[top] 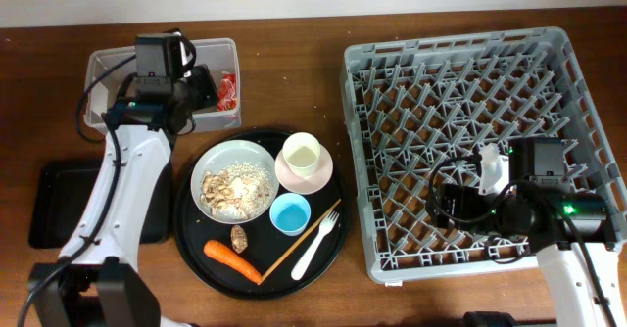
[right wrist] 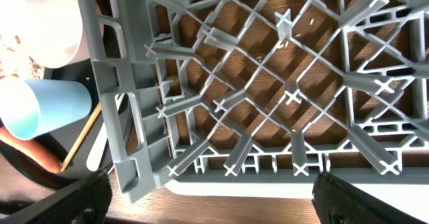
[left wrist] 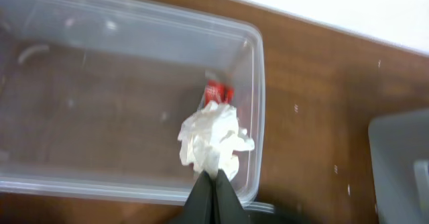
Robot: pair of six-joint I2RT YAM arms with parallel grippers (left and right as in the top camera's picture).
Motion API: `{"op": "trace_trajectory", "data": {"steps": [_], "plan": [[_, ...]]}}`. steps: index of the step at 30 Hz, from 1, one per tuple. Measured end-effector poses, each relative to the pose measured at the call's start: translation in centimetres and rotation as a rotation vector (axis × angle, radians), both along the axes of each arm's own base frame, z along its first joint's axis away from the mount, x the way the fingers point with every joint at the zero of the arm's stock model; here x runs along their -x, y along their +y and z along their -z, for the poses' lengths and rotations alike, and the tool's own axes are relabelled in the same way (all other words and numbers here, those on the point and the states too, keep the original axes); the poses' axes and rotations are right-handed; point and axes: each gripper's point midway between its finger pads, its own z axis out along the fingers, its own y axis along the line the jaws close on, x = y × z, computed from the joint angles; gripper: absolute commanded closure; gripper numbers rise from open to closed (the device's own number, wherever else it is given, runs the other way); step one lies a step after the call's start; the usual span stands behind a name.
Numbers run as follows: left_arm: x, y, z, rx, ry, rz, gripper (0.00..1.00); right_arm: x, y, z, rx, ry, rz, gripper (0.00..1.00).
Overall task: Sort waste into correct bins and load items into the dishwasher rack
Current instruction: 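Drop the tissue into the clear bin with the left gripper, then grasp the white cup with the left gripper and lift it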
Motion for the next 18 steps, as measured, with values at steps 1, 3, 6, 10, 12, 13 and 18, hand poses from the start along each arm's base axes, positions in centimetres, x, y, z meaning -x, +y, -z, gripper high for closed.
{"op": "trace_trajectory", "data": {"steps": [1,3,6,10,12,13,18], "plan": [[-0.9,0.0,0.1,-0.001,-0.023,-0.003,0.66,0.0,0.0,0.0,0.000,0.001,0.001,0.02],[-2.3,0.0,1.3,-0.006,-0.034,-0.004,0.50,0.0,0.0,0.0,0.000,0.002,0.000,0.02],[-3.5,0.0,4.5,-0.009,0.003,-0.005,0.49,0.0,0.0,0.0,0.000,0.002,0.000,0.02],[-3.2,0.0,5.5,-0.012,0.038,-0.005,0.49,0.0,0.0,0.0,0.000,0.002,0.000,0.02],[-3.0,0.0,5.6,-0.013,0.047,-0.005,0.50,0.0,0.0,0.0,0.000,0.002,0.000,0.02],[-2.9,0.0,5.8,-0.014,0.055,-0.005,0.50,0.0,0.0,0.0,0.000,0.002,0.000,0.02],[-1.2,0.1,10.5,-0.024,0.215,-0.004,0.54,0.1,0.0,0.0,0.000,0.004,0.000,0.01]]}}
